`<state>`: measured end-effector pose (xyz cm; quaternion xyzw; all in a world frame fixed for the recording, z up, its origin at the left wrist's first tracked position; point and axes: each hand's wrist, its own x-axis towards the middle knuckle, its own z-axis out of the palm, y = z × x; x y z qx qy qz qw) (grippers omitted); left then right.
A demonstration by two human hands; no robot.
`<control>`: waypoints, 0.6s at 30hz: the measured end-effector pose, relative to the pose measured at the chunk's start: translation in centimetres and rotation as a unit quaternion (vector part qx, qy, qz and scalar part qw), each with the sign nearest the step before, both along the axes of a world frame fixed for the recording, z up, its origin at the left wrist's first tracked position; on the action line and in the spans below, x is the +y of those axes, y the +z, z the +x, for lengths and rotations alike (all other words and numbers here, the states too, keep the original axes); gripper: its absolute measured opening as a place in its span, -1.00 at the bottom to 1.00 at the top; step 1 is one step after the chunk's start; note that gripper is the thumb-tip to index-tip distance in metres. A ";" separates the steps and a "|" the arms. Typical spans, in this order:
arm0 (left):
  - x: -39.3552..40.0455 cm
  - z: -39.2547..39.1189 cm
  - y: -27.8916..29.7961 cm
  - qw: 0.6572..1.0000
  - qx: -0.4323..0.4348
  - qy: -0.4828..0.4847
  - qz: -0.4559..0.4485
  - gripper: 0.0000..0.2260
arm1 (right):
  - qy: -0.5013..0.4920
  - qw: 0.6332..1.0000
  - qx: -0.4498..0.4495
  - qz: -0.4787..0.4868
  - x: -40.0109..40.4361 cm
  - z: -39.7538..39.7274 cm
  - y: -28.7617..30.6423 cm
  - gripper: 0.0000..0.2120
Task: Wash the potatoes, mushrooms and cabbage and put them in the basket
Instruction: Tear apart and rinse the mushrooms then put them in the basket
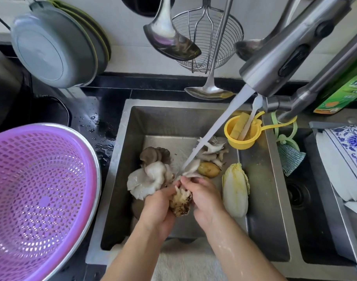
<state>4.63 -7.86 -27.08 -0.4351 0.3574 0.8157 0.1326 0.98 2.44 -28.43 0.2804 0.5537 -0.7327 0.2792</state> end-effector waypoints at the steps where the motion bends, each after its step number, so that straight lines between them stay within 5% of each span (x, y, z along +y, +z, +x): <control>1: -0.1 0.0 0.0 1.000 0.005 0.006 0.020 -0.70 | -0.004 0.999 -0.004 -0.031 0.0 -0.1 0.1 -0.88; 6: -1.4 0.1 0.4 0.998 0.010 -0.035 0.057 -0.62 | 0.070 0.994 0.017 -0.083 1.5 -0.6 0.4 -0.88; 10: -2.3 -0.2 0.8 0.988 -0.030 -0.153 -0.001 -0.71 | 0.197 0.980 0.031 0.023 2.4 -1.1 -0.1 -0.80; 13: -2.2 -0.5 0.9 0.977 -0.025 -0.210 -0.030 -0.71 | 0.183 0.976 0.041 0.106 2.3 -1.6 -1.0 -0.84; 18: -2.2 -0.9 0.7 0.988 -0.039 -0.152 0.012 -0.73 | 0.149 0.975 0.075 0.147 1.4 -1.7 -1.5 -0.85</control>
